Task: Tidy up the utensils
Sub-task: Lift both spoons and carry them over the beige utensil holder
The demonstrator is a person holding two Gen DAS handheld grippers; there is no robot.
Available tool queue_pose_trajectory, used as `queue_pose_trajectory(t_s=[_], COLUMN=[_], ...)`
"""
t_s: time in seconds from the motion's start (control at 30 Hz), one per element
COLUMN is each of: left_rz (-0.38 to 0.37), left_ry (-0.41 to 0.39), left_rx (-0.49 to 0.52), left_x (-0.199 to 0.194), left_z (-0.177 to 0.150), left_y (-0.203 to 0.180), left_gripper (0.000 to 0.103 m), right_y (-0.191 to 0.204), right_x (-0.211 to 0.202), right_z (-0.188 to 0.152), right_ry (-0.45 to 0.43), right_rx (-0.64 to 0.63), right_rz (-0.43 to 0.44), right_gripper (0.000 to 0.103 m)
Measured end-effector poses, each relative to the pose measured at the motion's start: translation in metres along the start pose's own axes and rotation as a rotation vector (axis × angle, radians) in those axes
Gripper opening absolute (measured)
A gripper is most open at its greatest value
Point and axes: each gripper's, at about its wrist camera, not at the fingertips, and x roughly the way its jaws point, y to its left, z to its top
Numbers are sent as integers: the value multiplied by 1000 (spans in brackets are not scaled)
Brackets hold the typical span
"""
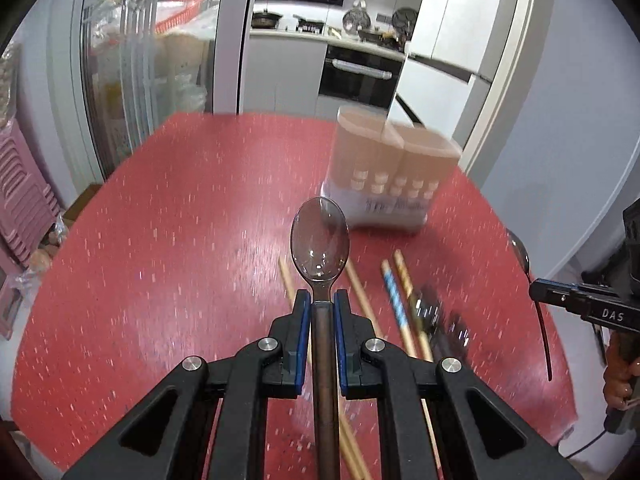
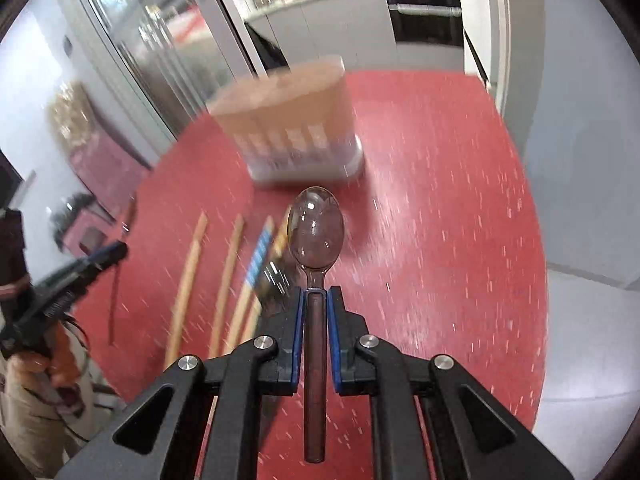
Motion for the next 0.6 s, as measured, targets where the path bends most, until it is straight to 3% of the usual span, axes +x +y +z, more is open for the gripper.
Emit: queue_pose_trajectory(t_s=[0.23,0.6], left_rz=[-6,-17], left_ry=[-90,-245], left_rx=[4,-13], left_x=[3,45], left_z=[59,167], left_y=[-15,-31], left_gripper=[37,37], right_y=[11,20], right_x=[-18,2], right_z=[50,157], right_ry=[-131,-299], right_rx=[-16,-43], right_rz=[57,92], right_gripper=[12,12])
